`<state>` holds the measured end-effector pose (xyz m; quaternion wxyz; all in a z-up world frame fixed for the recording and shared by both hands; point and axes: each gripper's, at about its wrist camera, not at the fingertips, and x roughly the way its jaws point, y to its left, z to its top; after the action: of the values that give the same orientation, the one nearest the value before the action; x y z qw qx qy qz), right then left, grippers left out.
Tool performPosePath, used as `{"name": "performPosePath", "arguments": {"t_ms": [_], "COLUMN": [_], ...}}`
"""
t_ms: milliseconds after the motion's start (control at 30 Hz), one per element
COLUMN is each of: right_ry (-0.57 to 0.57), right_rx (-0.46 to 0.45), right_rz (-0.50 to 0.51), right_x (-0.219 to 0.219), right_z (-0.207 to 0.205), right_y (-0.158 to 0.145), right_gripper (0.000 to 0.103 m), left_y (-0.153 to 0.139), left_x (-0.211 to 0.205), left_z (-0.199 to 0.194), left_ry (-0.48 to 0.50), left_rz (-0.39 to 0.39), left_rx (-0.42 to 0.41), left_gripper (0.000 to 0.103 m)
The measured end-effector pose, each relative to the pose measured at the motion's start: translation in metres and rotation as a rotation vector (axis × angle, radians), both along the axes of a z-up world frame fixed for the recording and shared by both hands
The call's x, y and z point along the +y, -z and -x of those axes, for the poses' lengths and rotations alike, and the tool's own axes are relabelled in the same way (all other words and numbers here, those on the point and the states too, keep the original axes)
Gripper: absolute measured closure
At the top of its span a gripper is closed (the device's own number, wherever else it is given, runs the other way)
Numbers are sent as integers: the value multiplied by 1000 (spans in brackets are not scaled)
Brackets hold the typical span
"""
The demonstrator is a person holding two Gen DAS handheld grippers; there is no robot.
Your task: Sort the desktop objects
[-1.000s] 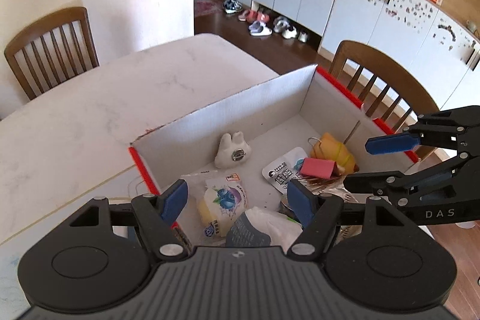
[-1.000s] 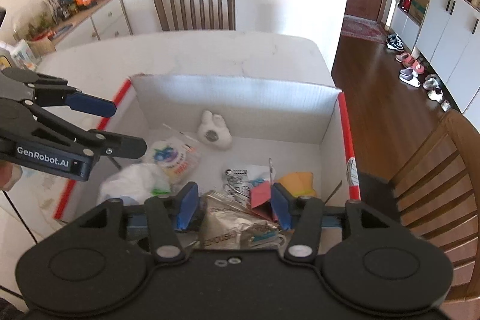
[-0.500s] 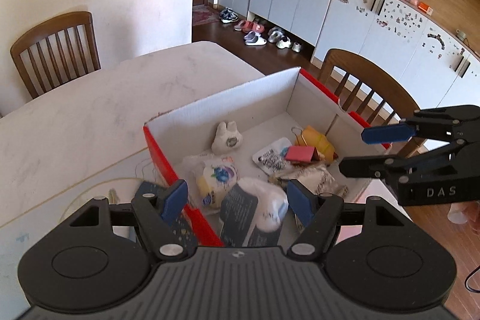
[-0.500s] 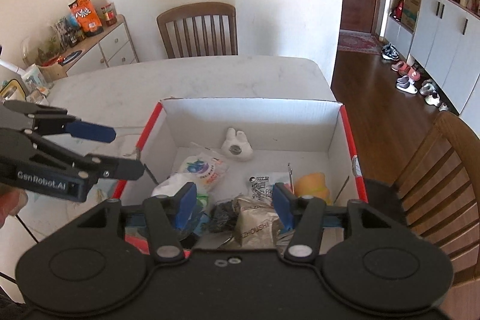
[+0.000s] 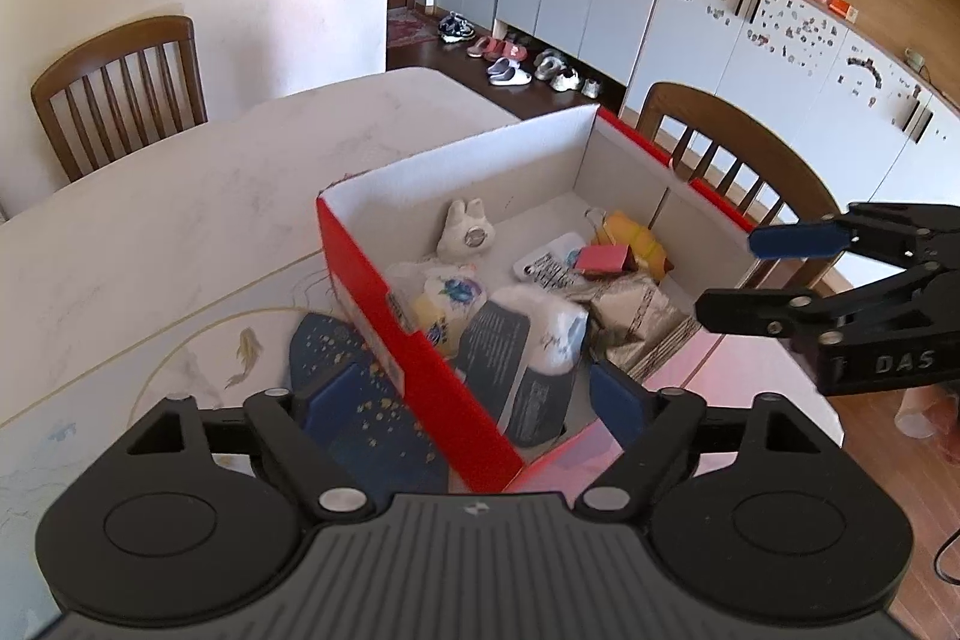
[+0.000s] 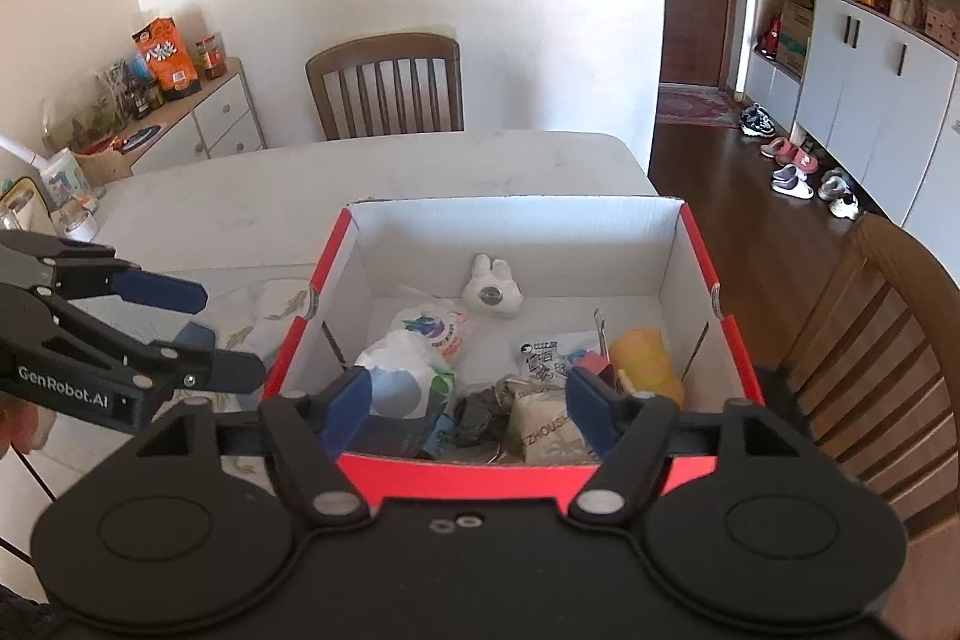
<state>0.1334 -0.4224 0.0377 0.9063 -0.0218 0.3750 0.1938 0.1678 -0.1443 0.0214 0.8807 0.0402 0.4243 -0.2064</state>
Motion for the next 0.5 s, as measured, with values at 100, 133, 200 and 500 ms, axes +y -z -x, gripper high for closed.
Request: {"name": "performPosePath", "arguments": {"t_ms": [100, 133, 200, 500], "right_ry": [19, 27, 31, 65], "right_rx": [-6, -9, -7, -18], "right_rz": [-3, 0, -4, -9], "right_x": [1, 3, 5, 9], "right_z": [8, 10, 15, 36], "right_y": [3, 4, 5, 8], "right_gripper": [15, 13, 12, 8], "left_y": [3, 4, 5, 9], "left_x": [5, 6, 8, 13], "left_z": [5, 7, 11, 22], "left_ry": [4, 6, 8, 27], "left_rz": [-3, -5, -5, 3], "left_rx": [4, 3, -3, 1], "left_gripper": [14, 10, 0, 0]}}
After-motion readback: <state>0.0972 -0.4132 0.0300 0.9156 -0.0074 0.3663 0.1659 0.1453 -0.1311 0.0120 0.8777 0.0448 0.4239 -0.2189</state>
